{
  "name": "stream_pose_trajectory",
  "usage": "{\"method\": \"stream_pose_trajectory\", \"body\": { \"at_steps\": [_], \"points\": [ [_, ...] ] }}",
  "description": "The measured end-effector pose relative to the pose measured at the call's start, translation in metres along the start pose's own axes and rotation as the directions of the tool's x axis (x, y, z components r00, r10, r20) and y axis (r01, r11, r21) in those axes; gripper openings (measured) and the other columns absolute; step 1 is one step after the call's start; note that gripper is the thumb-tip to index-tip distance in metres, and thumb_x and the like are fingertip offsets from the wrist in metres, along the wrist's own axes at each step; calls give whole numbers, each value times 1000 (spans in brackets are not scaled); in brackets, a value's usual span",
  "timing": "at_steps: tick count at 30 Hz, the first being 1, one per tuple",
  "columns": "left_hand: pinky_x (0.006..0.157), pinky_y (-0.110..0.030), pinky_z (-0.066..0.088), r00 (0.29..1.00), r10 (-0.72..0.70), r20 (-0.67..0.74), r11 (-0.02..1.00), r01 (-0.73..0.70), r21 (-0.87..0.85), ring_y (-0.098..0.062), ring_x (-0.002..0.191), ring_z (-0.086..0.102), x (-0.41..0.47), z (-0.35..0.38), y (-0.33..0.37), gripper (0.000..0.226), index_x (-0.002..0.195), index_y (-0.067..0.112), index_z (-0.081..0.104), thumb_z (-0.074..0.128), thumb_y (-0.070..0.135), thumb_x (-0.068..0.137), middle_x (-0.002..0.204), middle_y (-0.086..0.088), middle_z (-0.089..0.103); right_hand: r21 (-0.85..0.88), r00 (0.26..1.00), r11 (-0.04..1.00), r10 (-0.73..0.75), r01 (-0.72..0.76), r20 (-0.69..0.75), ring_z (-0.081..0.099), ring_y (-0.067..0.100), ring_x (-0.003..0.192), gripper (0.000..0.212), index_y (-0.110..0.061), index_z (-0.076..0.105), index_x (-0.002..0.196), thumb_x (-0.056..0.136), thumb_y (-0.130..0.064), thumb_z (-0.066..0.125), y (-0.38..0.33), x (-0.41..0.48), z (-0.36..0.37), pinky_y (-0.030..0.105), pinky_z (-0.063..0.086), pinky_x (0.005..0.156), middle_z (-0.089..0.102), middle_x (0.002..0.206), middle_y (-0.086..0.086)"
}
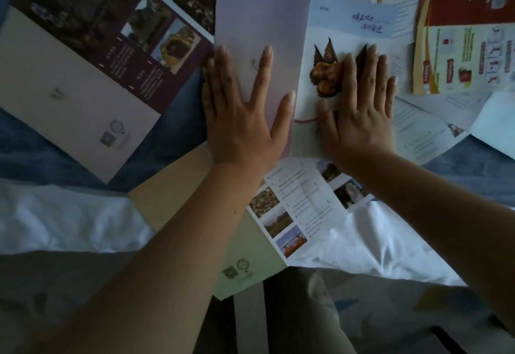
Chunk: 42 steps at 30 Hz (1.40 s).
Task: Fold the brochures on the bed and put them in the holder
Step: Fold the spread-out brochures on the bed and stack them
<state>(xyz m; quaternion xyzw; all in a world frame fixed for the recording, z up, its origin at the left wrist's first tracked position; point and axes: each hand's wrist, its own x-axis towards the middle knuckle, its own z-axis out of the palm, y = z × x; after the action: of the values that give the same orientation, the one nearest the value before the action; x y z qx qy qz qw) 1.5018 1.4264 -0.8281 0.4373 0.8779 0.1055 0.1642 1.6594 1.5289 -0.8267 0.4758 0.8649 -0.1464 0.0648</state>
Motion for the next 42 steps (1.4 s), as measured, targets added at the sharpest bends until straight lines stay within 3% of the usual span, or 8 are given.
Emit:
{"method": "stream_pose_trajectory", "body": {
  "at_steps": [7, 11, 14, 19, 26, 30, 36, 42],
  "points": [
    [120, -60, 29, 992, -119, 47, 940, 128, -317, -34, 155, 19, 9, -40, -11, 99, 164, 38, 6, 45, 84, 85, 169, -14, 12, 140, 991, 987, -92, 77, 99, -18, 21, 157, 67, -31, -7, 164, 105, -61, 9, -56, 1, 3, 46, -7, 128, -15, 172, 6],
    [119, -52, 36, 992, -92, 86, 887, 121, -445, -23, 150, 29, 11, -58, -18, 94, 164, 39, 5, 52, 73, 90, 167, -5, 22, 214, 960, 959, -224, 186, 170, -22, 13, 156, 70, -24, -19, 161, 100, -58, -9, -90, -5, 7, 44, -5, 129, -15, 172, 3],
    [114, -42, 45, 996, -64, 63, 838, 88, -539, -14, 146, 39, 9, -79, -28, 82, 164, 37, 12, 52, 61, 97, 165, 4, 33, 257, 967, 952, -207, 165, 148, -22, 14, 156, 65, -24, -22, 159, 104, -52, -3, -114, -7, 2, 43, -6, 129, -15, 172, 5],
    [101, -34, 53, 966, 82, -247, 944, -154, -291, -23, 139, 51, 7, -125, -61, 54, 160, 18, 34, 43, 29, 107, 156, -8, 48, 253, 948, 944, -261, 212, 181, -21, 18, 156, 68, -32, -15, 163, 101, -59, -3, -151, -2, -7, 47, -4, 129, -16, 172, 3],
    [87, -41, 54, 988, 11, -154, 1000, -11, -4, -29, 144, 44, 9, -135, -134, 63, 153, 28, 47, 61, 5, 96, 167, -6, 29, 182, 928, 947, -301, 265, 218, -12, 19, 158, 63, -31, 0, 165, 108, -54, 14, -196, 6, 17, 42, -9, 127, -5, 173, 0],
    [105, -44, 48, 995, -38, -94, 997, 44, 62, -31, 151, 32, 15, -113, -169, 55, 155, 25, 42, 54, 18, 102, 169, -7, 25, 46, 925, 944, -331, 328, 188, -8, 29, 159, 67, -24, 4, 166, 108, -50, 25, -209, 4, 34, 45, -6, 128, -5, 173, 8],
    [128, -49, 10, 999, -33, -35, 984, 38, 172, -33, 159, 7, -5, -58, -183, 64, 165, 25, 13, 26, 51, 108, 172, -14, 6, -56, 946, 952, -292, 302, 138, -12, 31, 158, 63, -23, -4, 165, 110, -46, 17, -214, -1, 53, 49, -5, 128, -10, 172, 7],
    [125, -53, 18, 979, -8, -206, 980, 49, 194, -35, 156, 22, -5, -33, -187, 62, 163, 22, 27, 28, 53, 109, 168, -17, 22, -73, 956, 954, -286, 291, 70, -7, 34, 158, 63, -22, 3, 166, 110, -42, 24, -218, -1, 62, 52, -3, 127, -5, 173, 10]
  ]
}}
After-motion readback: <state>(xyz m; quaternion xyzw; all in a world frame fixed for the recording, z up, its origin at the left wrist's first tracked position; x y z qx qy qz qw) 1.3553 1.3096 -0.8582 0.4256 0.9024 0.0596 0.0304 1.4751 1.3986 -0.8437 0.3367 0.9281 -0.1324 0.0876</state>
